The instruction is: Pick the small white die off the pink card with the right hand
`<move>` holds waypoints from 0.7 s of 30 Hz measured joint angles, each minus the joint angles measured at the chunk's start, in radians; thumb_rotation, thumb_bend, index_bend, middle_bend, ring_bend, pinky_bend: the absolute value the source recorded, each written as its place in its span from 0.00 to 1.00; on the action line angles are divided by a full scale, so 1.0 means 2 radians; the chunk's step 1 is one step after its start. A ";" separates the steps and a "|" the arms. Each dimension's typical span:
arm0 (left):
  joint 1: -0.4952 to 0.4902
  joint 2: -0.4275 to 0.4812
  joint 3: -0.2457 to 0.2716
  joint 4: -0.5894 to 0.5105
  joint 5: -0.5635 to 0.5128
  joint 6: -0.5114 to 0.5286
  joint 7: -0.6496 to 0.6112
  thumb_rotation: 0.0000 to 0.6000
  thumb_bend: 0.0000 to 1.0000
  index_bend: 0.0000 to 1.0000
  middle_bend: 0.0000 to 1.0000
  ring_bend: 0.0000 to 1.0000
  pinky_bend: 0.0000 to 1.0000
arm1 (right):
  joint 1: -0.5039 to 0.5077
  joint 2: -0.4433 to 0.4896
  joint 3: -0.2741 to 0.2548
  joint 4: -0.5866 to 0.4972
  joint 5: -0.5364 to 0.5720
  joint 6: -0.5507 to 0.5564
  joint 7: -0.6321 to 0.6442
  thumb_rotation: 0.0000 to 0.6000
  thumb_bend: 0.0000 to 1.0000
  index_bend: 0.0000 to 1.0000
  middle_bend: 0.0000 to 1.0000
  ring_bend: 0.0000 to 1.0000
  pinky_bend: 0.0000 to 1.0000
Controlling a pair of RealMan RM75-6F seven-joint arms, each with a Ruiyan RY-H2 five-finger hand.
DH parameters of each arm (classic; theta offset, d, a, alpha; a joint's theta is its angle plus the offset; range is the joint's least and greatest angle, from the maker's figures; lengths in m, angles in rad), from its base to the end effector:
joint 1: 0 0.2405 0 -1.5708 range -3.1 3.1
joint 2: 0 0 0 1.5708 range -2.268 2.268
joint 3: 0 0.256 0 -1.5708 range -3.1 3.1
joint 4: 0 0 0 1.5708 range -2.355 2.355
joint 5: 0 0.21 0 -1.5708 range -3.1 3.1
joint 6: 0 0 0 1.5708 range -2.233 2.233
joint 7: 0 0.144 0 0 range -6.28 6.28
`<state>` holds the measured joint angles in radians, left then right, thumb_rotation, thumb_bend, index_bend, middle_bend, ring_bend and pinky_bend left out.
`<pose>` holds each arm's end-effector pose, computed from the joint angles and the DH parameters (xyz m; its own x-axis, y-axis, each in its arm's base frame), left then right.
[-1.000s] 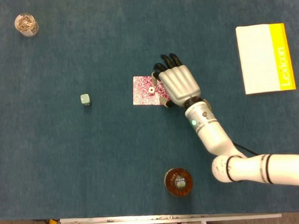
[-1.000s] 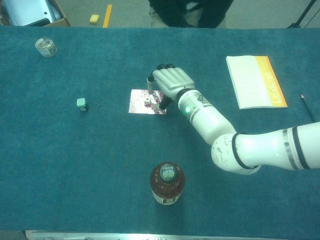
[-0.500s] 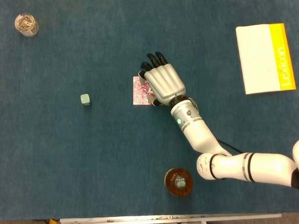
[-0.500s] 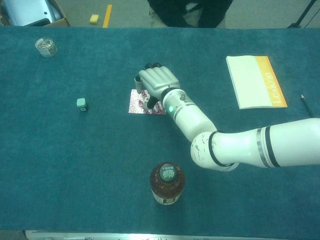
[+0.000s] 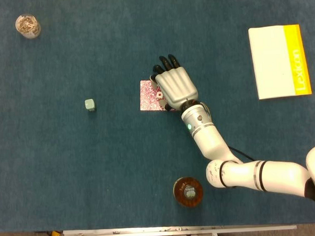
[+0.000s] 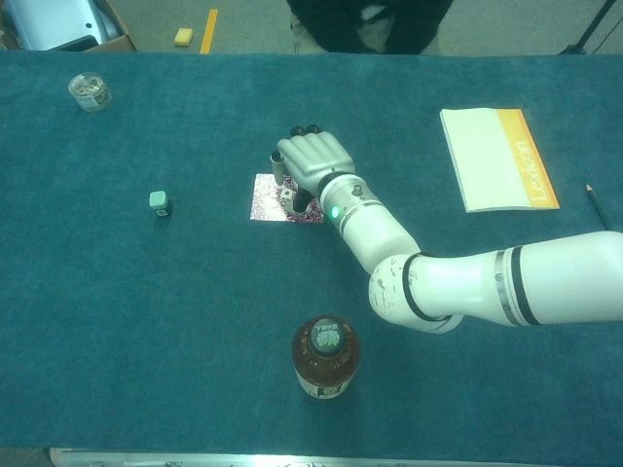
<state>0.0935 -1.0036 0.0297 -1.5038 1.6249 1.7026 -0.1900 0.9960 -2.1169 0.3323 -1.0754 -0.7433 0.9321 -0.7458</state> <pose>-0.3365 0.1058 0.2160 0.4274 -0.0497 0.9027 0.9040 0.0102 -0.4275 -0.0453 -0.3379 -0.1601 0.4989 -0.3413 0.7966 -0.8554 -0.3418 0.3893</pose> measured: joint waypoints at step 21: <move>0.002 -0.003 -0.002 0.009 -0.004 0.000 -0.008 1.00 0.44 0.27 0.19 0.04 0.05 | 0.003 -0.008 0.005 0.009 0.012 0.001 -0.012 1.00 0.24 0.52 0.26 0.05 0.01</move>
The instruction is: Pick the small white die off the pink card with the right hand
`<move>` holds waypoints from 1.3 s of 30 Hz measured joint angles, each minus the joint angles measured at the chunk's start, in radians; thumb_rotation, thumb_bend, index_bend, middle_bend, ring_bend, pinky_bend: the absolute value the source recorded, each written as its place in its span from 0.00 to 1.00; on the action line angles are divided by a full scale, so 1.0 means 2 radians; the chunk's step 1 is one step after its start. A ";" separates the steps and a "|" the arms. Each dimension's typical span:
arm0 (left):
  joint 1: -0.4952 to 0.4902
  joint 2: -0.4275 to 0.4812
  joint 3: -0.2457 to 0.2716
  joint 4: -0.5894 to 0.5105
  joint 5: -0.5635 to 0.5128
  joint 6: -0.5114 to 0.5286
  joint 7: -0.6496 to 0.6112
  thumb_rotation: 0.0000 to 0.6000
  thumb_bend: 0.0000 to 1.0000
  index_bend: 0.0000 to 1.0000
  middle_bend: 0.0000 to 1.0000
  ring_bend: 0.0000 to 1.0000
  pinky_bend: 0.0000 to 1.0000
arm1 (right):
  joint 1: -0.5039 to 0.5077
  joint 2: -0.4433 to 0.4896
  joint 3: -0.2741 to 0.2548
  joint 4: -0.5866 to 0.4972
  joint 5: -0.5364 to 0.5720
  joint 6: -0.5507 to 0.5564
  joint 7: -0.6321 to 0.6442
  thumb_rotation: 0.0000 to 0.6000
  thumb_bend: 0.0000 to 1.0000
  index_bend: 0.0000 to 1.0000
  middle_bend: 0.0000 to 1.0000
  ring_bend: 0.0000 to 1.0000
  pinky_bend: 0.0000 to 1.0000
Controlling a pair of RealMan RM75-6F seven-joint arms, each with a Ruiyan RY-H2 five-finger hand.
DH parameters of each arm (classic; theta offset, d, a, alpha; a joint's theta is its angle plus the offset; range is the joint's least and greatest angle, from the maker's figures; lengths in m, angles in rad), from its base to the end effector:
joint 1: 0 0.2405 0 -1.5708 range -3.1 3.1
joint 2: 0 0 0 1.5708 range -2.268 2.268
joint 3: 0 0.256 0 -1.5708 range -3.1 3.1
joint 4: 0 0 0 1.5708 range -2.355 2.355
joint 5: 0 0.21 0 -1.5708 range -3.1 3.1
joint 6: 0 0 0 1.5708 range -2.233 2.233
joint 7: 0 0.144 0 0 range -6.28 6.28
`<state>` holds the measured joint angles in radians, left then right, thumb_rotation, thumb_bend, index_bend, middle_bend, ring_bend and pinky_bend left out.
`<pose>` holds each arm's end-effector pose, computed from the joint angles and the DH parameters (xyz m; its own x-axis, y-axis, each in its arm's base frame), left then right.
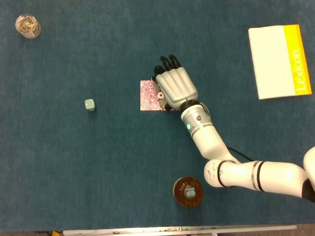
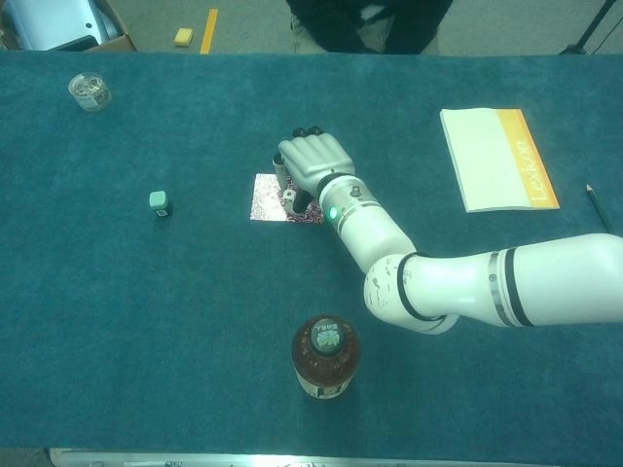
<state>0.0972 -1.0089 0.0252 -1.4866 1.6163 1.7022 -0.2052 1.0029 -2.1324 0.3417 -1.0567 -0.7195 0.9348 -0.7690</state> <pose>-0.3402 0.1052 0.2174 0.4257 -0.0530 0.9033 0.9048 0.0197 -0.4253 -0.0455 -0.3386 -0.1630 0.5047 -0.3463 0.7908 -0.8551 -0.3265 0.4028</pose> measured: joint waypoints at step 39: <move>-0.008 -0.008 -0.001 -0.002 0.004 -0.012 0.003 1.00 0.44 0.27 0.19 0.04 0.05 | -0.163 0.281 -0.110 -0.367 -0.117 0.131 0.059 1.00 0.27 0.57 0.30 0.06 0.01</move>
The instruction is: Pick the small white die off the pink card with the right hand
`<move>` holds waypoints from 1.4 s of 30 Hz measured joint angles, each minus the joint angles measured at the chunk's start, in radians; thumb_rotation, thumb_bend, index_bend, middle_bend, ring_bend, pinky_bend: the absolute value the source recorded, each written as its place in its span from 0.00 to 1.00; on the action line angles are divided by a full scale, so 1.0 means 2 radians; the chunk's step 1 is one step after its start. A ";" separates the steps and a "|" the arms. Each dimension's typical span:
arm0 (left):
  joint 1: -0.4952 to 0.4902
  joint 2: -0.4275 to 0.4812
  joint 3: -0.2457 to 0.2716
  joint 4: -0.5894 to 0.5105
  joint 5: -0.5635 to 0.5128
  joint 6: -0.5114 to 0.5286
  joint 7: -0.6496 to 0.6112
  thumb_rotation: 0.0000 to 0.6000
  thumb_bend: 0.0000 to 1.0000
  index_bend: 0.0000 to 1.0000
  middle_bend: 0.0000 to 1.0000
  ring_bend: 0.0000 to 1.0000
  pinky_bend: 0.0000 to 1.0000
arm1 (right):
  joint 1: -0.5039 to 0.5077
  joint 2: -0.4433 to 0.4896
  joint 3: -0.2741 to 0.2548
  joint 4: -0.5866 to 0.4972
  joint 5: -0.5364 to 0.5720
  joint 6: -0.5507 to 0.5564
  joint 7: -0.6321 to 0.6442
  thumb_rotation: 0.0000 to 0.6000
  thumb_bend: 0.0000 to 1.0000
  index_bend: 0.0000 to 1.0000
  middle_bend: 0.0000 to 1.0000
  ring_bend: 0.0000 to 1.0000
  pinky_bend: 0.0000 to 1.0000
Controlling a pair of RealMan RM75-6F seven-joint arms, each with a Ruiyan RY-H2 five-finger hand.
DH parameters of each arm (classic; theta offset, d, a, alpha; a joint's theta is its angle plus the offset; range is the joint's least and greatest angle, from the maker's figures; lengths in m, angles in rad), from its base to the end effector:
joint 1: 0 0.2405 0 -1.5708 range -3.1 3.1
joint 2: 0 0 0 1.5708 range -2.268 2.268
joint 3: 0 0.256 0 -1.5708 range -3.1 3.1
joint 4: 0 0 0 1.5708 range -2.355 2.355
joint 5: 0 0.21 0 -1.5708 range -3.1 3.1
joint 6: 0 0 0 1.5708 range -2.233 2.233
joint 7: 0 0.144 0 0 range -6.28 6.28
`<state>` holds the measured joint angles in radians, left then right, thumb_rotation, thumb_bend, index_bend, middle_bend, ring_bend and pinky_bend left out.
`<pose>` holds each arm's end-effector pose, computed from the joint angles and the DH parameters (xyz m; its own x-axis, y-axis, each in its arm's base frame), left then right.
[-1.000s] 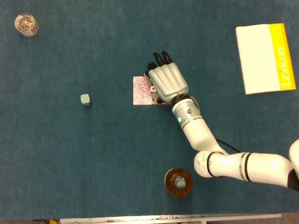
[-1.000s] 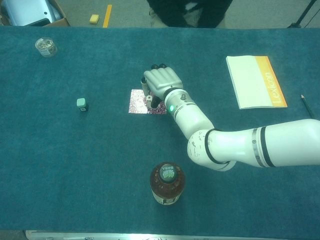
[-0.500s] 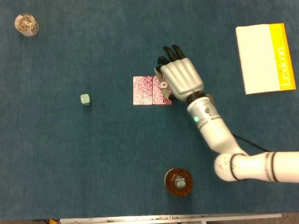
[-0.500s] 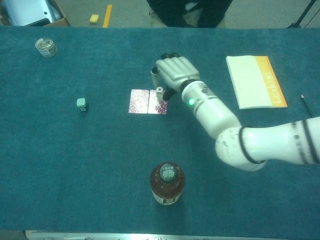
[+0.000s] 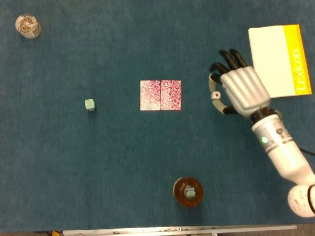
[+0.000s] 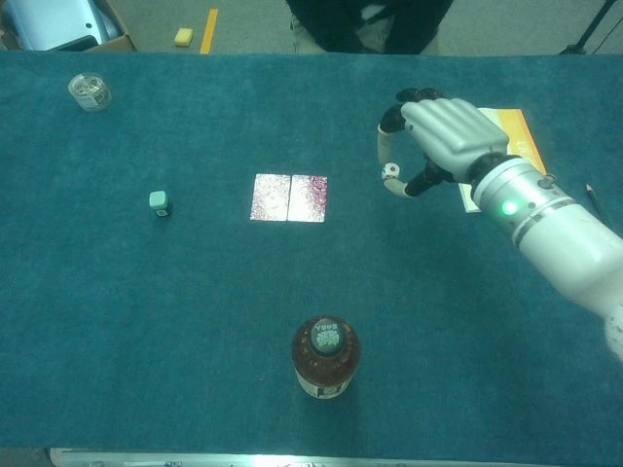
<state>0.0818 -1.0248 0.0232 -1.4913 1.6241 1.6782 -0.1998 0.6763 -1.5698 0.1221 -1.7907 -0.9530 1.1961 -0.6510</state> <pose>-0.3384 0.1111 0.2084 0.4108 -0.0380 0.9109 0.9116 0.0038 -0.4110 -0.1255 -0.2825 -0.0172 0.4274 -0.2819 0.8590 -0.8900 -0.2984 0.3448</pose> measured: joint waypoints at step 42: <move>-0.003 0.007 -0.002 -0.005 -0.008 -0.008 0.006 1.00 0.44 0.27 0.19 0.04 0.05 | -0.112 0.096 -0.023 -0.032 -0.147 0.097 0.061 1.00 0.26 0.15 0.21 0.06 0.01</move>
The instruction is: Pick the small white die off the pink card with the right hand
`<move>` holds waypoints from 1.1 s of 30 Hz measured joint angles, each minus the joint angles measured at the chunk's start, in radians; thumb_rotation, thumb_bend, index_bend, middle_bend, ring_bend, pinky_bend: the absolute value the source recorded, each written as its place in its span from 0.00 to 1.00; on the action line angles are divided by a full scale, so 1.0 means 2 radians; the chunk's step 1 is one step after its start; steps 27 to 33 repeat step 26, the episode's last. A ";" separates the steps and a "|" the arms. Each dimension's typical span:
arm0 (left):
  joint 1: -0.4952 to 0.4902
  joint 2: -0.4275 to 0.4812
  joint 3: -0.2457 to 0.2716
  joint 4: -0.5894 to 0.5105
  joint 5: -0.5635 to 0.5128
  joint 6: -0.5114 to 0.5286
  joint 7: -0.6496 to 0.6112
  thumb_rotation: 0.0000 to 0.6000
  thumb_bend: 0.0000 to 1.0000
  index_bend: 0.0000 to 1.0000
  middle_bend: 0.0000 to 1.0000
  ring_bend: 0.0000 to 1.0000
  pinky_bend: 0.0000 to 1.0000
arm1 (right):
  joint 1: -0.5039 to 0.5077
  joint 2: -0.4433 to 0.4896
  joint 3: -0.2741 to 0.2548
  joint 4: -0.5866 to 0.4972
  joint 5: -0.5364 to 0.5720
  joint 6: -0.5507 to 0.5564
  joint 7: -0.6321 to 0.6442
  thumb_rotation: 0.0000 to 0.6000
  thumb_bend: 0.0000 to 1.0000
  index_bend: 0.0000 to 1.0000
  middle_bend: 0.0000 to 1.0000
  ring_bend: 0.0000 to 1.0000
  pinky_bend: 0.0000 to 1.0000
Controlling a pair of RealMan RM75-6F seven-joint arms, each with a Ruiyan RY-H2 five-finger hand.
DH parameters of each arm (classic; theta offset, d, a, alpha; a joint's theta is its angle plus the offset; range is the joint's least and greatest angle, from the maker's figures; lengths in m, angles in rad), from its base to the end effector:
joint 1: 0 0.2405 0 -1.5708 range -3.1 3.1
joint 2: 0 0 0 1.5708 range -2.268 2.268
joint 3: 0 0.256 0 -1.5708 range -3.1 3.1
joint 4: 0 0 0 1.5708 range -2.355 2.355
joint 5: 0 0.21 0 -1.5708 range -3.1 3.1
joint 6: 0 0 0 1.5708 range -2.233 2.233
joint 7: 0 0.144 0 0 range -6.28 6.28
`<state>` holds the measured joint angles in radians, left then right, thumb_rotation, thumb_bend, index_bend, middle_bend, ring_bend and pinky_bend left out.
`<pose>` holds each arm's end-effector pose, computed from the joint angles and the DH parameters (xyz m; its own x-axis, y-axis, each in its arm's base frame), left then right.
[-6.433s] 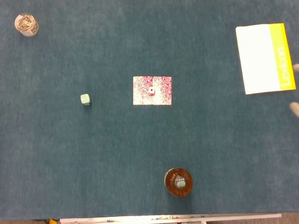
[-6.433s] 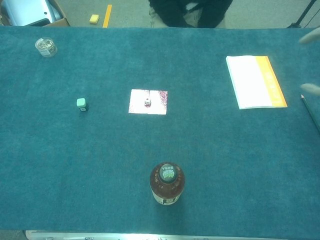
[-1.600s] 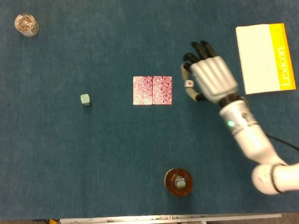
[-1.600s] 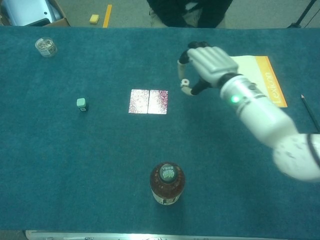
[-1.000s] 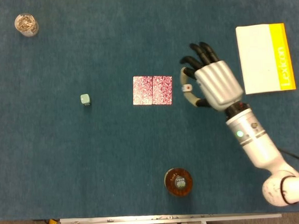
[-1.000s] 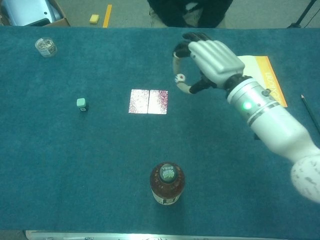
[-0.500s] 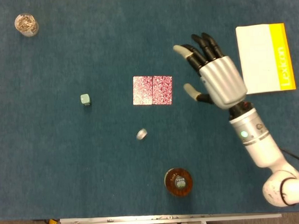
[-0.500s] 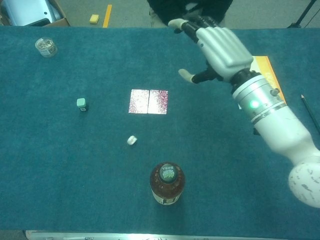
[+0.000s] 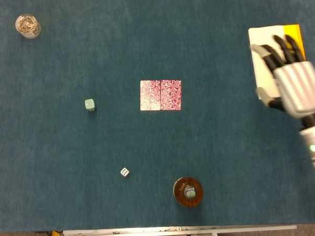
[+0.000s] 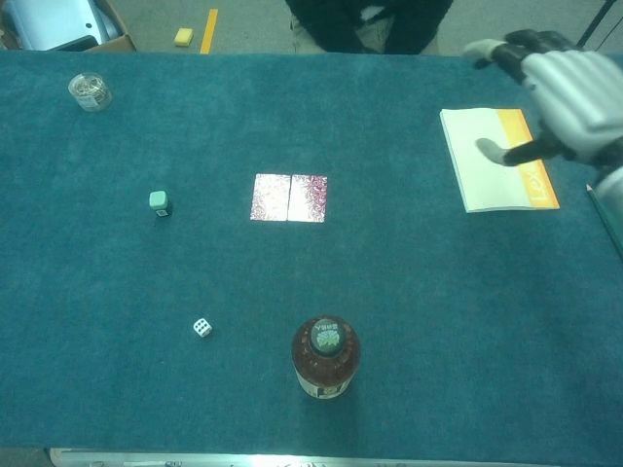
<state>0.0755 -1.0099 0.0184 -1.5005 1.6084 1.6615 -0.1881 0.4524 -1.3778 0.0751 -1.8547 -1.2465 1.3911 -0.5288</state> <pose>-0.3396 0.1144 0.2123 0.4281 -0.0315 0.9032 0.9037 0.0165 -0.4277 -0.1789 -0.2558 0.0613 0.4216 -0.0575 0.9050 -0.8924 -0.2035 0.4028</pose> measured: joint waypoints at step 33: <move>-0.014 -0.006 0.004 -0.027 0.011 -0.017 0.035 1.00 0.44 0.27 0.19 0.04 0.05 | -0.145 0.074 -0.051 -0.049 -0.049 0.119 0.028 1.00 0.26 0.19 0.22 0.06 0.01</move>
